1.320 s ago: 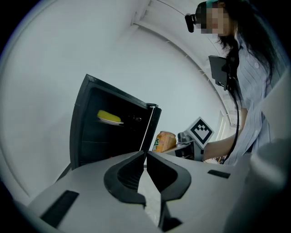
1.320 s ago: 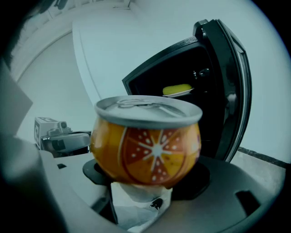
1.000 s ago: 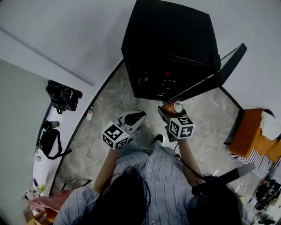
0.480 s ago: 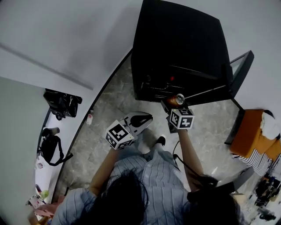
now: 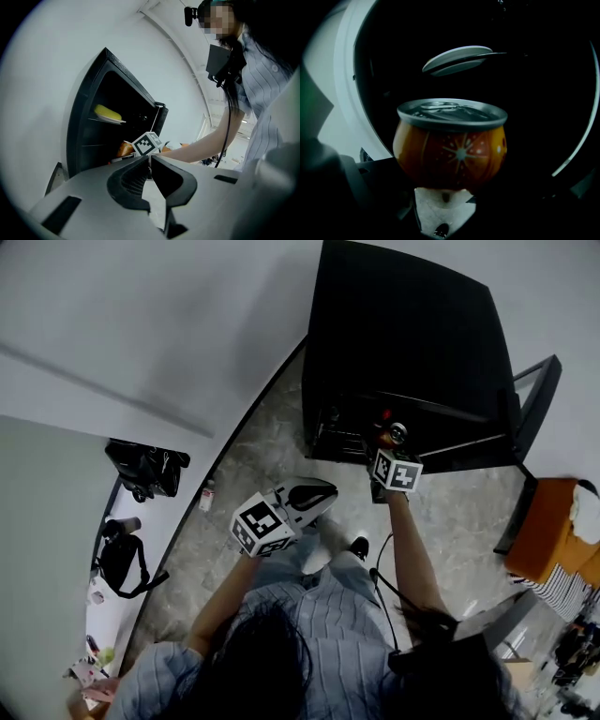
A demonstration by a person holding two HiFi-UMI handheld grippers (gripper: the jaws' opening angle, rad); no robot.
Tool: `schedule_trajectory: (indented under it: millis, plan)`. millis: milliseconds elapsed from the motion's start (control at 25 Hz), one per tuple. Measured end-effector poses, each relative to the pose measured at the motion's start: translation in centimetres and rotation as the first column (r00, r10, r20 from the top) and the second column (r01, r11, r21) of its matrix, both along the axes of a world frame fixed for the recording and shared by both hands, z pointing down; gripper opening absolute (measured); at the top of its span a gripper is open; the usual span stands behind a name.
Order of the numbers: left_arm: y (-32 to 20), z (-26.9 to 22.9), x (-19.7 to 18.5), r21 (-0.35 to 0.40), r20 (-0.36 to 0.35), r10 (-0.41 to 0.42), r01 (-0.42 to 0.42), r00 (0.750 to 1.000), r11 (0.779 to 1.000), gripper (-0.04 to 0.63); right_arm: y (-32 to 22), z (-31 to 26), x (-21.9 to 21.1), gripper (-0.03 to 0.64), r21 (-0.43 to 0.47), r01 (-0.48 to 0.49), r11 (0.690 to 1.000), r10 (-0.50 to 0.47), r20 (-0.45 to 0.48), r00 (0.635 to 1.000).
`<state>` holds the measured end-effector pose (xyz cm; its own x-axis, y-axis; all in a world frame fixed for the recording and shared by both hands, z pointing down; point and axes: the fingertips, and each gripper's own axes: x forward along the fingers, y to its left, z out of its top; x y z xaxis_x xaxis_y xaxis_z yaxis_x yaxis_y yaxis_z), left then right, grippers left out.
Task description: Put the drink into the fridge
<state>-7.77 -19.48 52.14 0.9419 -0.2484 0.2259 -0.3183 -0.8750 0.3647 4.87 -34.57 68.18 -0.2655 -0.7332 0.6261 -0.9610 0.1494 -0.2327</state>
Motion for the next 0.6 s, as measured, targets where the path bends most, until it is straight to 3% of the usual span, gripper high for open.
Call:
schedule_trajectory:
  millis: [360,600]
  plan:
    - [0.8,1.0,-0.6,-0.013,0.033,0.017,-0.016,0.999,1.0,0.011,-3.3,2.9,0.4,0.327,-0.045,0.021,0.999,-0.026,-0.111,0.993]
    - [0.8,1.5,-1.3,-0.02,0.059,0.004,-0.003,0.998,1.0,0.011,-5.3,3.6,1.4,0.327,-0.031,0.084,0.996,-0.089,-0.234,0.968]
